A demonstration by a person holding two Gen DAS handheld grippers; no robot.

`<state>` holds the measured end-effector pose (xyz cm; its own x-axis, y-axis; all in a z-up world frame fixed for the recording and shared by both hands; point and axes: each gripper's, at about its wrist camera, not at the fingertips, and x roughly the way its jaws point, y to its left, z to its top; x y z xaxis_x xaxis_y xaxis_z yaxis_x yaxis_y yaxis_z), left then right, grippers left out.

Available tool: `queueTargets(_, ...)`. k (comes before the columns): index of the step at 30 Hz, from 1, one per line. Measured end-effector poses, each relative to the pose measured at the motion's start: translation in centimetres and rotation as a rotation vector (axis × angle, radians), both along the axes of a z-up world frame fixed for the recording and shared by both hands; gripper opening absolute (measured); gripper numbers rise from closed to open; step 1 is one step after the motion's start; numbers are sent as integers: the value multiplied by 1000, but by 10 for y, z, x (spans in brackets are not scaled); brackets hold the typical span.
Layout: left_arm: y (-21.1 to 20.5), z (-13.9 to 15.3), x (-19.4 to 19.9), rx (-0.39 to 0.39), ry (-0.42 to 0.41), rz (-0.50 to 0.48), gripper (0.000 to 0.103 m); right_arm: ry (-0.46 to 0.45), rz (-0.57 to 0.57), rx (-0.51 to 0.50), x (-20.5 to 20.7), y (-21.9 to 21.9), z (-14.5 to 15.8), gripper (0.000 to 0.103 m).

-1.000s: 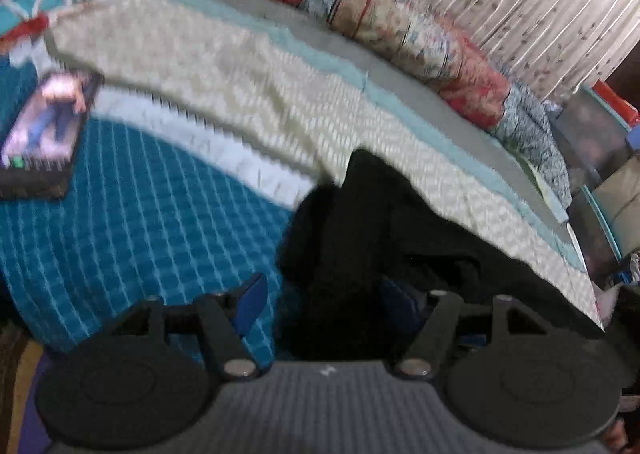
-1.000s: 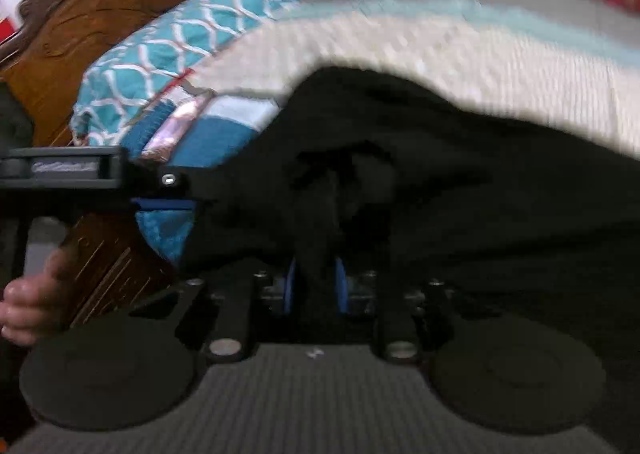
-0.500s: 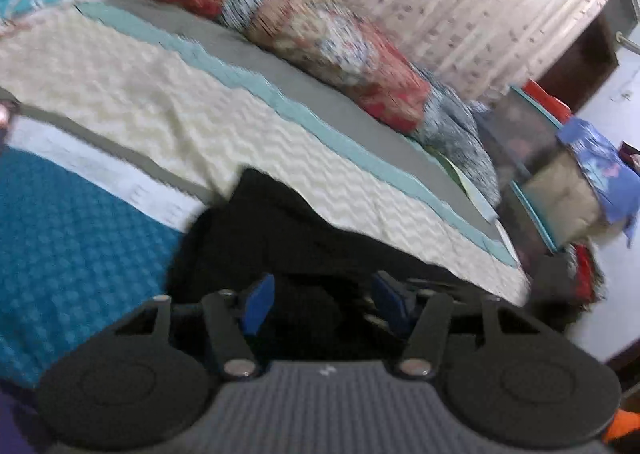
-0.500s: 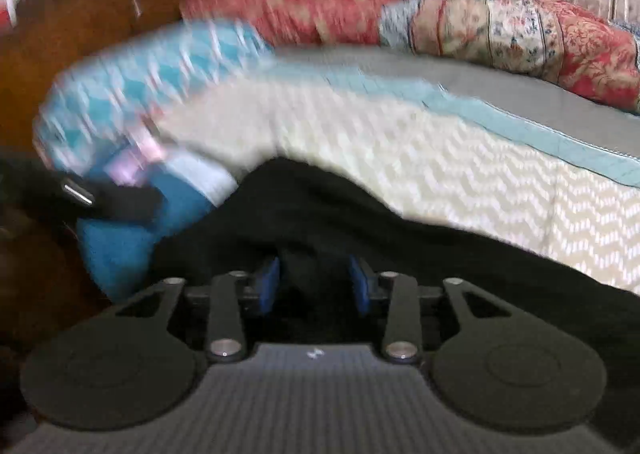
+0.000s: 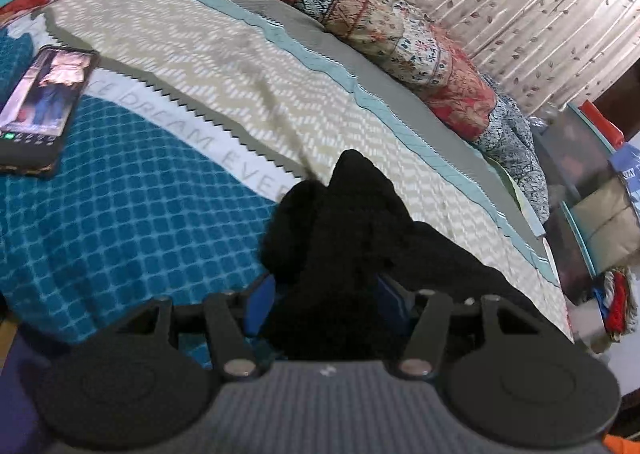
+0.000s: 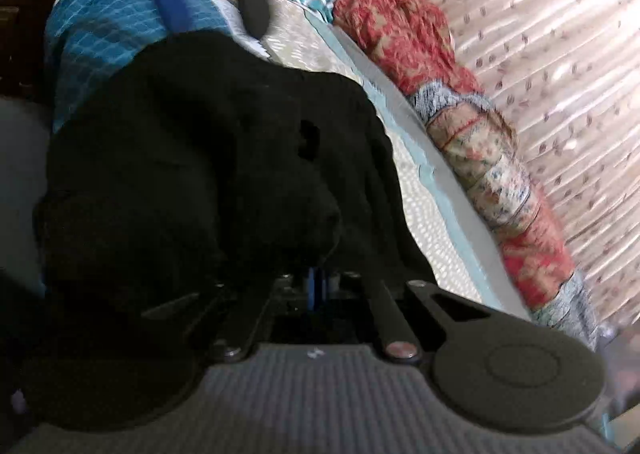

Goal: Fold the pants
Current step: 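Grasp the folded black pants with the left tool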

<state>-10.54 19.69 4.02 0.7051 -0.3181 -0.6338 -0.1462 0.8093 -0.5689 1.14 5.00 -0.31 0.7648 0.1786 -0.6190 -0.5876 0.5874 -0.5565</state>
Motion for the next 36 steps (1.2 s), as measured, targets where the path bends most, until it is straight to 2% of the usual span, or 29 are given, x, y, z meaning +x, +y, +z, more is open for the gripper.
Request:
queueTargets(1, 1, -1, -1, 1, 3, 4, 57, 45, -32, 54, 7, -8, 9, 13)
queueTargets(3, 6, -4, -1, 3, 15, 11, 58, 94, -87, 169, 13, -26, 31, 50)
queueTargets(4, 8, -5, -2, 3, 20, 15, 58, 117, -97, 229, 12, -35, 41, 55)
queueTargets(6, 11, -8, -3, -3, 27, 26, 63, 185, -117, 351, 7, -55, 62, 57)
queueTargets(8, 14, -11, -4, -19, 35, 32, 76, 249, -155, 481, 3, -76, 77, 57)
queueTargets(9, 14, -13, -3, -35, 40, 30, 79, 288, -176, 552, 4, -85, 83, 57)
queueTargets(13, 13, -20, 1, -111, 56, 4, 99, 430, -254, 774, 2, -97, 90, 55)
queueTargets(15, 11, -22, 3, -137, 56, -9, 101, 486, -274, 840, 11, -94, 88, 50)
queueTargets(17, 9, -24, 6, -168, 56, -16, 103, 535, -270, 871, 15, -85, 85, 46)
queueTargets(19, 7, -27, 10, -206, 61, -23, 103, 579, -257, 853, 23, -76, 81, 46)
queueTargets(20, 5, -30, 12, -219, 69, -26, 103, 618, -266, 824, 27, -70, 70, 46)
queueTargets(22, -1, -32, 16, -207, 83, -24, 103, 699, -313, 691, 37, -57, 37, 44)
queueTargets(24, -5, -28, 16, -180, 75, -33, 103, 627, -282, 680, 28, -50, 33, 45)
queueTargets(27, -5, -23, 14, -153, 58, -39, 103, 644, -288, 676, 27, -48, 41, 45)
queueTargets(31, 2, -21, 10, -146, 58, -25, 103, 670, -311, 760, 23, -59, 38, 45)
queueTargets(36, 11, -11, -1, -101, 27, 1, 103, 672, -298, 766, 28, -67, 32, 45)
